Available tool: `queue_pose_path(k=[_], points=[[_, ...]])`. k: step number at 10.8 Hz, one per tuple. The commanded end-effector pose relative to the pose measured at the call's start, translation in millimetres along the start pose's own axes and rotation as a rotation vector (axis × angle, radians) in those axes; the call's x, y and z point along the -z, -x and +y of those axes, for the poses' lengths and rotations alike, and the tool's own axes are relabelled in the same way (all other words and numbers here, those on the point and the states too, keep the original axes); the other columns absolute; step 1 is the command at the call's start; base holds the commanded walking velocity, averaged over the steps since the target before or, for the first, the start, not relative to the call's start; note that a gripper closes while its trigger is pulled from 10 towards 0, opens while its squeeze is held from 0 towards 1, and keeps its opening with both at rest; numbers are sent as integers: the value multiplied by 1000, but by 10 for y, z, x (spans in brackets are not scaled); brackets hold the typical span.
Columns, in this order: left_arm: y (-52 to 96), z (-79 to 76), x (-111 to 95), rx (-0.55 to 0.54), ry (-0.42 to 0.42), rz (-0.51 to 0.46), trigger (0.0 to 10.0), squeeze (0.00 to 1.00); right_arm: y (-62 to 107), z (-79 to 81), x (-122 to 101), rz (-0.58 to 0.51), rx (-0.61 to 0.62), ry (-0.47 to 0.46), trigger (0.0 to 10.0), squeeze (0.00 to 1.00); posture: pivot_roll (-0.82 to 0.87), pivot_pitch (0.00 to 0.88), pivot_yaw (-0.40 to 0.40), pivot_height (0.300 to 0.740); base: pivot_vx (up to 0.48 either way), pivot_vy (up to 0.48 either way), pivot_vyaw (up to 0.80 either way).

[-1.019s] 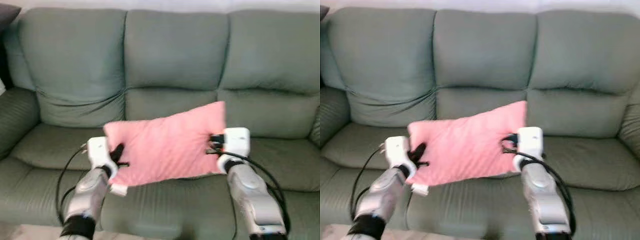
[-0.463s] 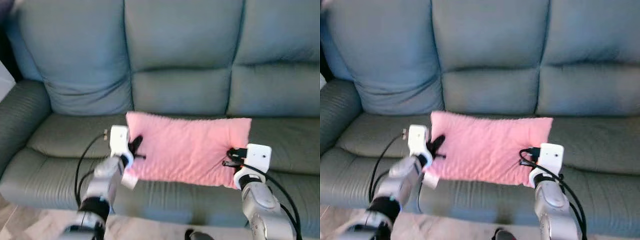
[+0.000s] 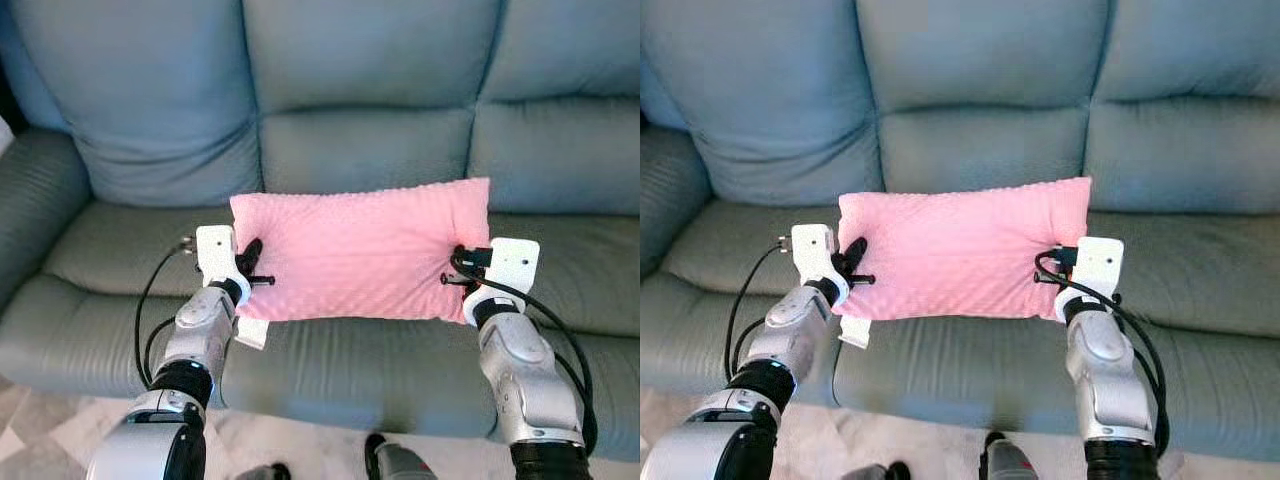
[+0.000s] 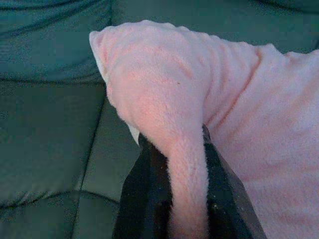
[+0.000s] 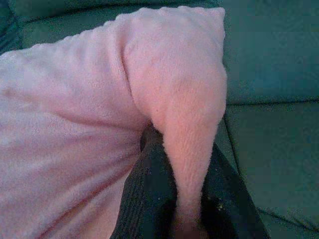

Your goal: Move the pillow to the sofa

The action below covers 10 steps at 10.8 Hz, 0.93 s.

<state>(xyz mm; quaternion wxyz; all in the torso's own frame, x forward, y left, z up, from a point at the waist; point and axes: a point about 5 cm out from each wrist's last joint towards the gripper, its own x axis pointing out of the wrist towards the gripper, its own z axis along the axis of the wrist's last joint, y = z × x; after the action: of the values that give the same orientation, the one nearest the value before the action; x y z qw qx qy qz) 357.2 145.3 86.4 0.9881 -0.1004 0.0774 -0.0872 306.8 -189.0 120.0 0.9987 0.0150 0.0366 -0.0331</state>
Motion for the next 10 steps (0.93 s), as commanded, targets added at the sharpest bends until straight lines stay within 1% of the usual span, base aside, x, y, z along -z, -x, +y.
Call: queue_pose_path(k=[1, 2, 3, 4, 5, 6, 8, 9, 10], points=[[32, 117, 9, -48, 3, 1, 10000, 0, 15, -41, 17, -2, 18, 1, 10000, 0, -196, 278, 107, 740, 0, 0, 0], [31, 127, 7, -55, 15, -2, 10000, 0, -2, -45, 3, -6, 18, 2, 10000, 0, -197, 280, 107, 740, 0, 0, 0], [-17, 134, -54, -92, 39, -22, 10000, 0, -123, -116, -6, -8, 33, 18, 10000, 0, -211, 323, 102, 740, 0, 0, 0], [-36, 88, -44, -87, 38, -16, 10000, 0, -151, -143, 35, 6, 41, 22, 10000, 0, -212, 331, 101, 740, 0, 0, 0], [-36, 37, 49, -94, 36, 27, 10000, 0, -196, -201, 181, 65, 62, 10, 10000, 0, -218, 351, 103, 740, 0, 0, 0], [-36, 29, 82, -107, 52, 49, 10000, 0, -218, -221, 249, 92, 71, -4, 10000, 0, -213, 364, 106, 740, 0, 0, 0], [-38, 48, 63, -116, 42, 37, 10000, 0, -272, -192, 354, 121, 62, -18, 10000, 0, -187, 382, 112, 740, 0, 0, 0], [3, 125, 119, -144, 23, 60, 10000, 0, -296, -140, 399, 131, 50, -17, 10000, 0, -188, 389, 110, 740, 0, 0, 0], [21, 156, 142, -157, 21, 69, 10000, 0, -306, -122, 415, 135, 46, -17, 10000, 0, -187, 394, 104, 740, 0, 0, 0]])
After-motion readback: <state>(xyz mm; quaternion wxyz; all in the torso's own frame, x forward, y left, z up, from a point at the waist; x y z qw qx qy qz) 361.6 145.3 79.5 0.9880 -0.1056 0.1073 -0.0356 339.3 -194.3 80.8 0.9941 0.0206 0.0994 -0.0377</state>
